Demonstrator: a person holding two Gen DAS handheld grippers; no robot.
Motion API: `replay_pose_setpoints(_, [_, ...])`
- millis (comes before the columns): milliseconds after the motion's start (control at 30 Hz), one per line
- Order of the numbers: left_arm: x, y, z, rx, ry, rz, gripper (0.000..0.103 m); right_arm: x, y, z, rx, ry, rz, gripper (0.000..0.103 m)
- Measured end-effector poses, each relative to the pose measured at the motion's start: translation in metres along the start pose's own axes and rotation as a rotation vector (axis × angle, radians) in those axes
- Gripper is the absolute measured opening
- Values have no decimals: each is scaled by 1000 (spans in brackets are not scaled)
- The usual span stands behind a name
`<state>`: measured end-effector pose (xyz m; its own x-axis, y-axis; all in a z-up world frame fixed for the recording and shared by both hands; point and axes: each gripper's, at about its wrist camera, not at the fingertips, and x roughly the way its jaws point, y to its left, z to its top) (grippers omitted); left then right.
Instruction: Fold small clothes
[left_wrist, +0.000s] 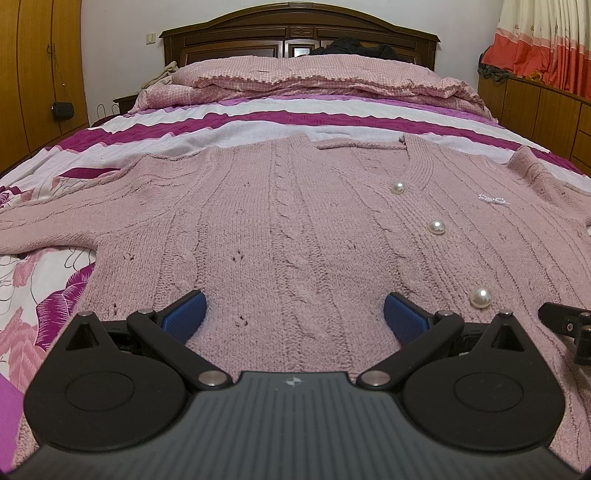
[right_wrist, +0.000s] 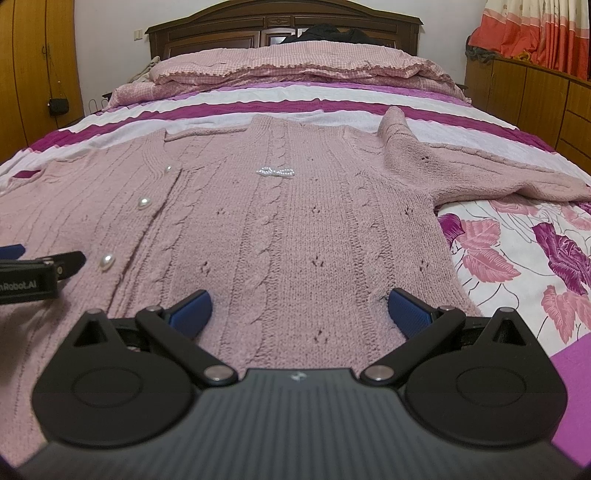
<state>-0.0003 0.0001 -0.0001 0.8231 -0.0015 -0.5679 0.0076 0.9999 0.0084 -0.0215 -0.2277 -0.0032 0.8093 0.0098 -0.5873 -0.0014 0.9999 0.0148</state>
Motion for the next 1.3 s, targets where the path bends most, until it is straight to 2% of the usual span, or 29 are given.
replay_pose_setpoints(167, [0,0,0,0,3,1,103,-1,-1,1,6,5,1,103])
replay_pose_setpoints(367, [1,-12,5,39,23,36,103,2,2,3,-7,19,-8,103])
replay_pose_setpoints(533, [1,-4,13,18,65,14,103,2,-2,8,9,43,9,103])
replay_pose_setpoints(700, [-11,-9,23,25,113,61,103,-12,-9,18,40,63,50,103])
replay_pose_setpoints(833, [-31,-21,30,93,99,86,103,-36,-17,28,51,20,108,103])
replay_pose_setpoints(933, [-45,-28,38,115,103,70,103,-50,-30,36,52,-16,137,103])
replay_pose_setpoints(1100, [-59,-35,53,47,125,10,103,-51,-70,54,108,-25,163,103])
replay_pose_setpoints(1300, [-55,-40,69,-20,176,-15,103,-34,-131,68,182,-15,123,103])
